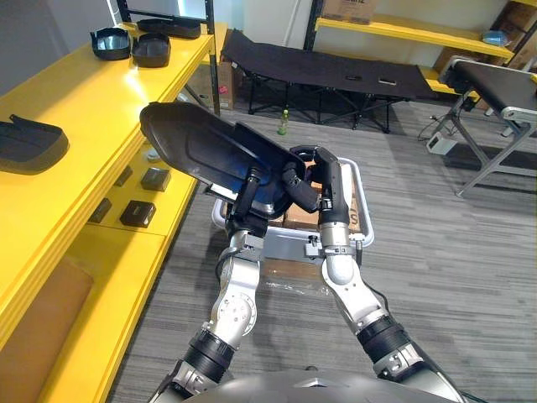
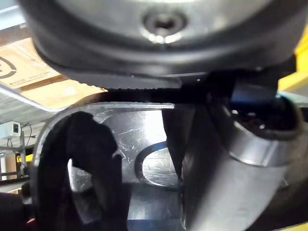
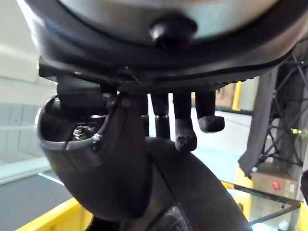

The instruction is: Walk over and take three plastic housings, then place them on the shelf

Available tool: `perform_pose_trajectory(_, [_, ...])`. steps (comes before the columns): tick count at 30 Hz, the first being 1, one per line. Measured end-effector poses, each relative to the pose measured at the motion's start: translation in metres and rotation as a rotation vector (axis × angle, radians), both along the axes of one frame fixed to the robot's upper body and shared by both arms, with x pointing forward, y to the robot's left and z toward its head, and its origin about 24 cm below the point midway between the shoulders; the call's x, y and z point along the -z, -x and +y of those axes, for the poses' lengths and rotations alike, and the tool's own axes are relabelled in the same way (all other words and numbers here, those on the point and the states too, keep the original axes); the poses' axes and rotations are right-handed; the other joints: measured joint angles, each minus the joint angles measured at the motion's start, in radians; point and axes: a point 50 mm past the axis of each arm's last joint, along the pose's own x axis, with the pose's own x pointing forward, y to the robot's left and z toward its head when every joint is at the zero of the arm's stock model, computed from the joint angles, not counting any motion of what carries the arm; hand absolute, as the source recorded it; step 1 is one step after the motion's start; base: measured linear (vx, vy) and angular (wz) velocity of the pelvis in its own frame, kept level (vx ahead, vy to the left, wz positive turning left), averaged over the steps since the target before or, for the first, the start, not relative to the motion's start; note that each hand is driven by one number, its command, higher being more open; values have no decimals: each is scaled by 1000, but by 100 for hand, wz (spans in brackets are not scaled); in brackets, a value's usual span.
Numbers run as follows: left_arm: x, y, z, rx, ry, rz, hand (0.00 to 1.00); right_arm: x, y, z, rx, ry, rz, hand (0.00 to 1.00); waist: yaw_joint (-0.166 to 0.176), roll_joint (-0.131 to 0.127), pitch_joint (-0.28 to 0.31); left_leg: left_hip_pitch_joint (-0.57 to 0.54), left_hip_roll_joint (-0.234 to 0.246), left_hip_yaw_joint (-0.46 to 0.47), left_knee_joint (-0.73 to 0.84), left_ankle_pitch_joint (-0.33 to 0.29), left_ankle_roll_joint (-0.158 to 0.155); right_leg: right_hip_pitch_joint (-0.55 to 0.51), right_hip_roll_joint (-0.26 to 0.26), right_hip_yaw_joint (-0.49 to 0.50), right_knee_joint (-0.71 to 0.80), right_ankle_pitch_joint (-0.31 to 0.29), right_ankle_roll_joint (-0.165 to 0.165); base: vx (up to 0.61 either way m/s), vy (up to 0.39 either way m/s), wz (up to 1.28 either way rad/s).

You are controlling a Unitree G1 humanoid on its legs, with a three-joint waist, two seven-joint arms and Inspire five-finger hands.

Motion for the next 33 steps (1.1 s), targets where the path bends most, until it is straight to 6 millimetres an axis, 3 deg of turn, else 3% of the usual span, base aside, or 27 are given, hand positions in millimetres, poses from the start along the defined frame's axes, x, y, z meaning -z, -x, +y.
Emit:
perform_pose_trajectory(1, [0,1,-1,-3,-27,2,0,2,2,-1,4,-20,14,100,0,-1,-10,0,0,0,0,-1,-1,0,0,0,0,0,0,0,0,0])
perform_pose_trajectory(5, [-4,1,0,-41,-154,-16,0,6,6,0,2,-21,23,100,-1,-5,-18,1,0,0,0,-3,-4,2,1,0,-1,-1,-1,0,0,0])
perform_pose_trajectory(10, [-22,2,7,-195,-365,-74,0,21,33,16,-75,-47,70,100,-7,-7,-20,8,9,6,0,-6,-8,4,8,3,-1,-5,-8,-6,-2,-2])
perform_pose_trajectory(15, [-38,4,12,-301,-600,-123,0,16,34,14,-44,-91,77,100,-12,-4,-23,17,12,28,0,-17,-14,-4,10,26,0,-8,-11,-24,2,-12])
perform_pose_trajectory(20, [-40,0,38,-432,-745,-87,0,26,43,-17,90,-161,147,100,-31,15,-32,19,13,44,6,-24,-9,-10,10,36,-1,-7,-8,5,4,-11])
perform_pose_trajectory(24, [-39,15,94,-710,-890,-1,0,53,58,-73,287,-226,296,100,-51,35,-39,18,14,67,9,-33,-9,-22,10,60,-4,-2,0,31,3,-16])
perform_pose_trajectory(27, [-37,30,122,-841,-1017,46,0,57,72,-104,368,-259,327,100,-53,42,-42,19,14,78,12,-41,-8,-24,10,71,-4,-2,0,34,4,-11])
perform_pose_trajectory(30, [-35,41,136,-883,-1097,63,0,55,78,-112,331,-266,329,100,-56,44,-43,19,14,88,33,-58,-7,-24,10,83,-7,-2,0,0,7,-12])
perform_pose_trajectory(33, [-34,45,139,-866,-1118,45,0,63,83,-113,315,-247,391,100,-54,50,-44,15,14,90,43,-73,-11,-24,9,83,-12,-4,2,-35,9,-2])
